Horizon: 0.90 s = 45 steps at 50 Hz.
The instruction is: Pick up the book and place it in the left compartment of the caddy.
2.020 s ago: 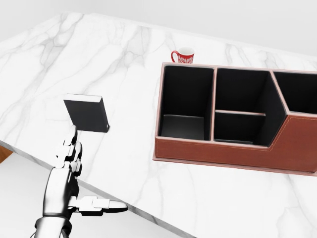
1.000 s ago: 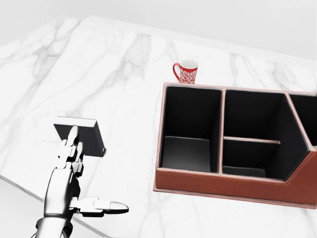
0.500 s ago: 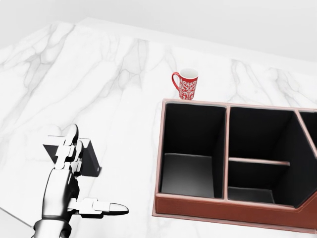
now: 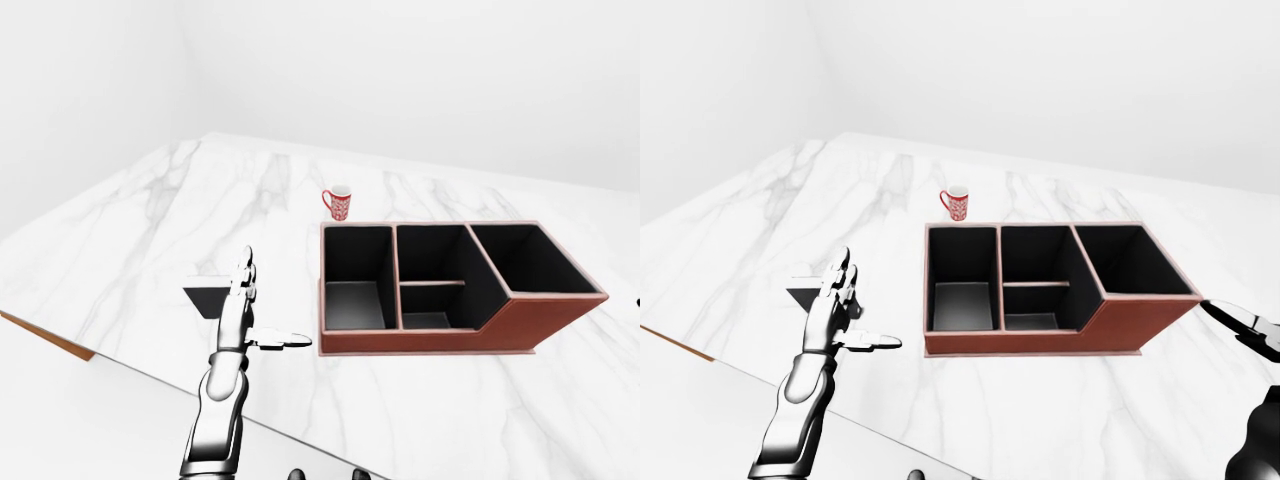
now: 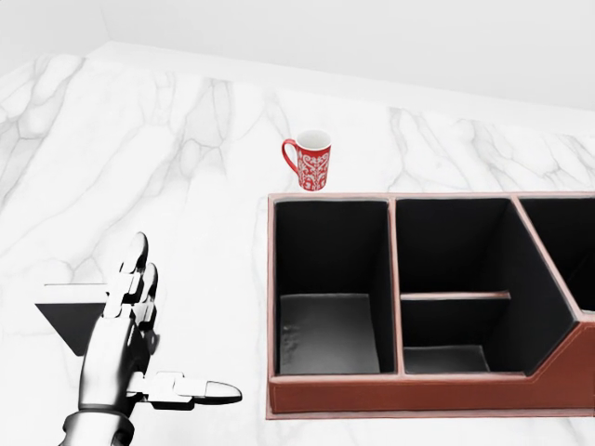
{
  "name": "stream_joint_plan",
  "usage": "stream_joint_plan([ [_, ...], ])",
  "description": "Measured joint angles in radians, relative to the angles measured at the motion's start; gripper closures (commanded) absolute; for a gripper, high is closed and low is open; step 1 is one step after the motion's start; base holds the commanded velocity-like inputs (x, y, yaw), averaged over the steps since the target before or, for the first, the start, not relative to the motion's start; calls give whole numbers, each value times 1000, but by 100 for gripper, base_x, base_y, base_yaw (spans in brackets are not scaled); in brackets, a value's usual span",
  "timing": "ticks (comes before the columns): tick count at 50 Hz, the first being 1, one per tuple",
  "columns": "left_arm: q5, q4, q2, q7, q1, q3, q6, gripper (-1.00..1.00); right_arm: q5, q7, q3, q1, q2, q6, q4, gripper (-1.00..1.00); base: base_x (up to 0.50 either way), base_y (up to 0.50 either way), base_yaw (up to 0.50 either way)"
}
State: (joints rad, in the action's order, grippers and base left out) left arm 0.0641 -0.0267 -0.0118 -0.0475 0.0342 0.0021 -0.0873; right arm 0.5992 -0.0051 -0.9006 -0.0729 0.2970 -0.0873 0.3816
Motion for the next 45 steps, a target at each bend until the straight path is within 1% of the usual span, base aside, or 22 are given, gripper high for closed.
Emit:
stream_joint_plan([
  [10,4,-7,0,8,3,2,0,-100,5,0,0,-1,-1,0,2,-100,0,0,0],
  [16,23,-28,0,29,11,6,0,-100,7,1,1,-1,-1,0,2,-100,0,0,0],
  [24,85,-66,-1,84,22,10,0,-100,8,3,1,-3,-2,0,4,-100,0,0,0],
  [30,150,-94,-4,134,26,17,6,-100,8,4,0,-3,-2,0,6,-100,0,0,0],
  [32,174,-103,-5,151,27,20,11,-100,8,4,-1,-3,-2,0,6,-100,0,0,0],
  [38,254,-146,-7,199,33,26,45,-100,6,5,0,-3,-2,0,6,-100,0,0,0],
  [45,365,-166,-13,269,34,34,72,-100,5,5,1,-2,-2,0,4,-100,0,0,0],
])
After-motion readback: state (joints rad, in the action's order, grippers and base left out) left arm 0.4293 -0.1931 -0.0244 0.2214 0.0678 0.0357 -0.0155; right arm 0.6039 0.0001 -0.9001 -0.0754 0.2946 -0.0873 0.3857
